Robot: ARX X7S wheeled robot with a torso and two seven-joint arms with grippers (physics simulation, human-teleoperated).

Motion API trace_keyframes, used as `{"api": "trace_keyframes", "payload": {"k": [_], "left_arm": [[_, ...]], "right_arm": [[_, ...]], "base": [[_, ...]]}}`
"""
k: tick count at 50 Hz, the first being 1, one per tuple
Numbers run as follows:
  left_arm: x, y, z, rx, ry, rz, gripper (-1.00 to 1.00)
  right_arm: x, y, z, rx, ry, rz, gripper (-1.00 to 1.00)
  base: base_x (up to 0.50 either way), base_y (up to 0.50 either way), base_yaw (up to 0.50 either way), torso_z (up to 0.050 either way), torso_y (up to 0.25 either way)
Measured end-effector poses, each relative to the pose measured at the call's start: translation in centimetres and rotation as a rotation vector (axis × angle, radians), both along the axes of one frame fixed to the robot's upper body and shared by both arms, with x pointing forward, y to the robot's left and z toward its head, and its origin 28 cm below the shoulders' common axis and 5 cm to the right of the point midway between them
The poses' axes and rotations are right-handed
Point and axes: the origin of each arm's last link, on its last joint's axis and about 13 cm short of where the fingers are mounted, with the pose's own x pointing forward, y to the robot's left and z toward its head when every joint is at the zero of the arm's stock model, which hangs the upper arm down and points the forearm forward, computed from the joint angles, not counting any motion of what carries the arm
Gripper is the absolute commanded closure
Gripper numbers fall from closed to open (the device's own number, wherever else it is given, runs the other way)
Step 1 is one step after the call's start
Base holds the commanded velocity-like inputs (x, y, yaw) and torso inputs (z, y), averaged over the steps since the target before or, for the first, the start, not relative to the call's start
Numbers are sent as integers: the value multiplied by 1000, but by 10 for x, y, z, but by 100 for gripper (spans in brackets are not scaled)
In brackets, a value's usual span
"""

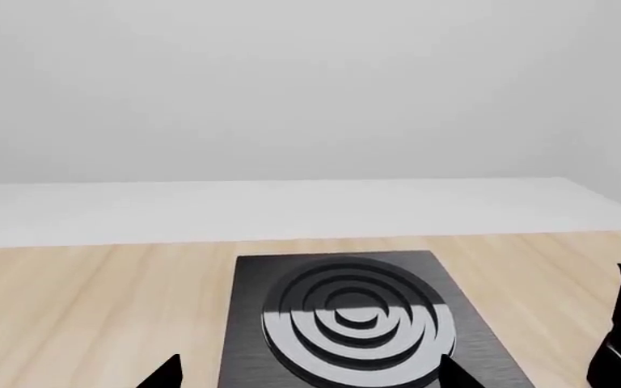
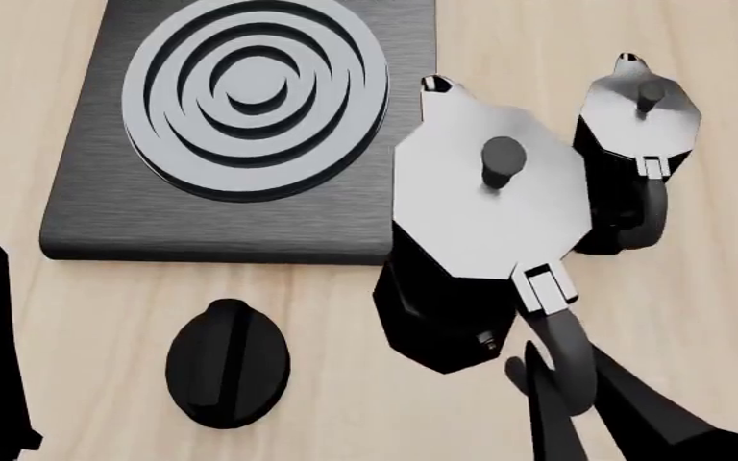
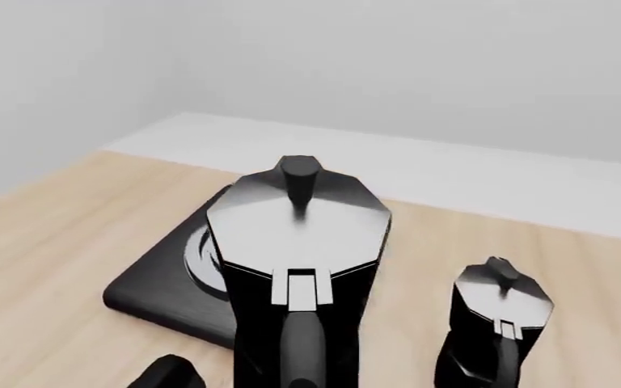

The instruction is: Put the right moka pot on the stove.

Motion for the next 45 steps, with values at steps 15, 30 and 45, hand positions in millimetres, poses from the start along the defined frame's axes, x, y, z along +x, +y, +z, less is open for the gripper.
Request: {"api": "trace_keyframes", "payload": {"k": [15, 30, 45], "left_arm": [[0, 0, 0, -5, -2, -1, -100], [0, 0, 0, -5, -3, -4, -100], [0, 0, 0, -6, -4, -4, -100]], "right_arm": [[16, 14, 8, -26, -22, 68, 100], [41, 23, 26, -52, -23, 93, 100], [69, 30, 39, -61, -17, 84, 100]], "base": [[0, 0, 0, 0, 1], [0, 0, 0, 1, 1], [0, 0, 0, 0, 1]]}}
